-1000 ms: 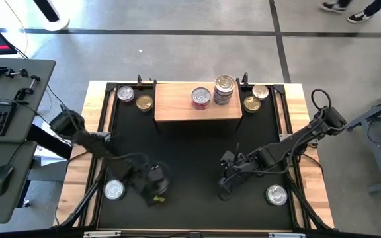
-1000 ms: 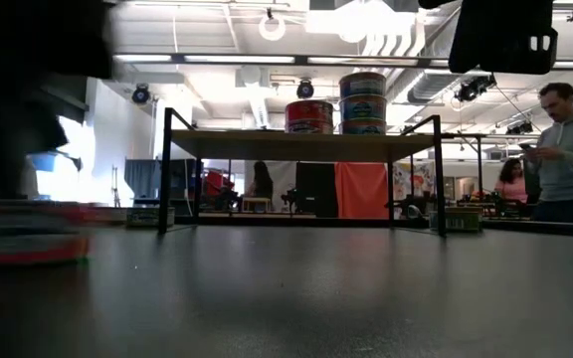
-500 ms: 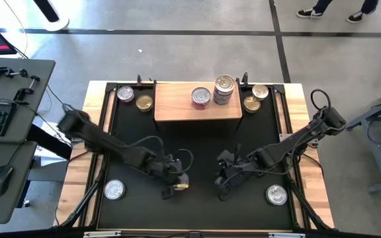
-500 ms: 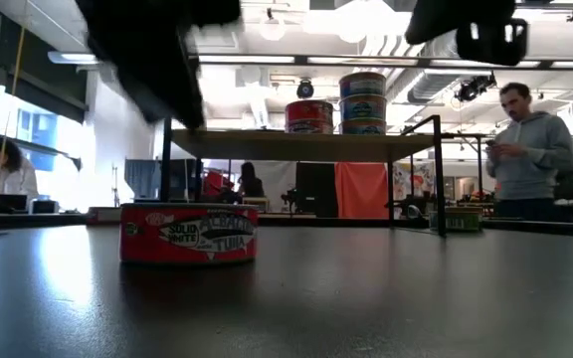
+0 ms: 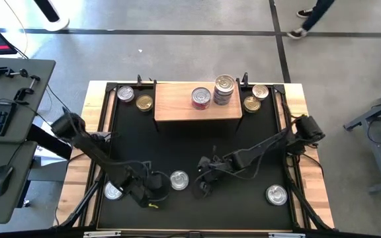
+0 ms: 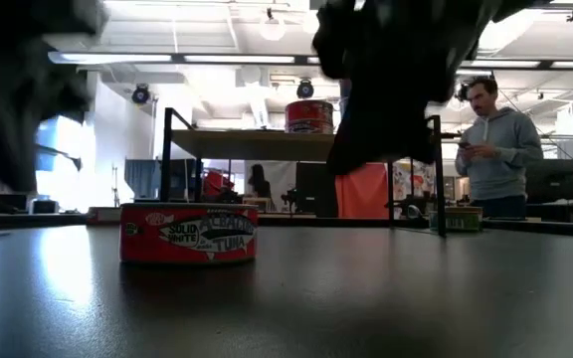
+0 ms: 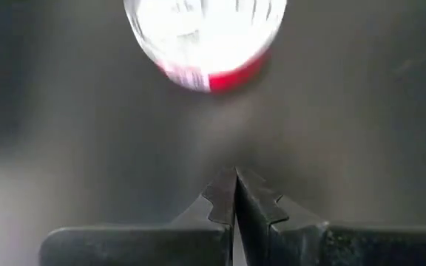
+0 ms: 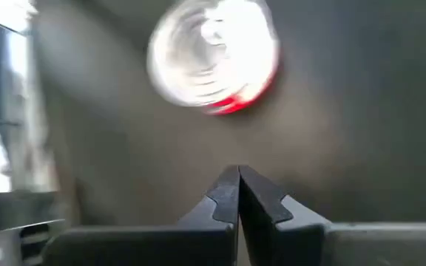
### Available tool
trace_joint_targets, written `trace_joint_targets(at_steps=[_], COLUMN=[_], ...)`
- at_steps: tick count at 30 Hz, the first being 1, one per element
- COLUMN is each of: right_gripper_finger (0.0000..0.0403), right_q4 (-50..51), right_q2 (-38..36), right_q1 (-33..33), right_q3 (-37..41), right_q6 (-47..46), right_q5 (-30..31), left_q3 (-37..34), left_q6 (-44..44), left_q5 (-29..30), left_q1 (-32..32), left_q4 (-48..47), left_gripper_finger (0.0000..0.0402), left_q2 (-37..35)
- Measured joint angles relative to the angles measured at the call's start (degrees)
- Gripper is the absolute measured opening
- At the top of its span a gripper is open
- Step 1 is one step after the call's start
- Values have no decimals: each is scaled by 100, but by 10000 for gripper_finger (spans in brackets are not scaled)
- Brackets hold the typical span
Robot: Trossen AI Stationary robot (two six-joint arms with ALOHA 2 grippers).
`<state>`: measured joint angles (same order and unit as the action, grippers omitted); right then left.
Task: Stack canned seafood by type on shelf
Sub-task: Stack the red tuna can on top of the red tuna can on the shelf
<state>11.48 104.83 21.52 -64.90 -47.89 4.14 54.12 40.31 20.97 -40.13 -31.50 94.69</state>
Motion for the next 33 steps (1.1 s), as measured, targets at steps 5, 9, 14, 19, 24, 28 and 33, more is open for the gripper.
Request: trace_joint_targets(at_steps=[5,9,14,19,24,28,33], right_gripper_finger=[0,0,0,0,0,0,0], right_q4=[-478,-845,-1131,-1115,-1098,-1067,-858], right_q2=[483,757,768,796,859,854,670], right_q1=[-152,-237,-245,-286,-328,-309,-243], right_q3=[0,2,2,2,4,6,17], right_q6=[660,789,901,1010,1086,1018,958], right_q5=[64,144,509,496,450,437,437], left_q3=[-155,-164,-170,-172,-168,-168,-168], left_q6=[338,126,81,-463,-998,-1000,-1060], left_q5=[107,204,728,527,305,213,225], left_q1=[97,203,315,496,654,811,948], left_q4=[685,1169,1415,1783,2221,2233,2193], left_gripper_finger=[0,0,0,0,0,0,0], left_q2=[549,765,739,737,770,772,799])
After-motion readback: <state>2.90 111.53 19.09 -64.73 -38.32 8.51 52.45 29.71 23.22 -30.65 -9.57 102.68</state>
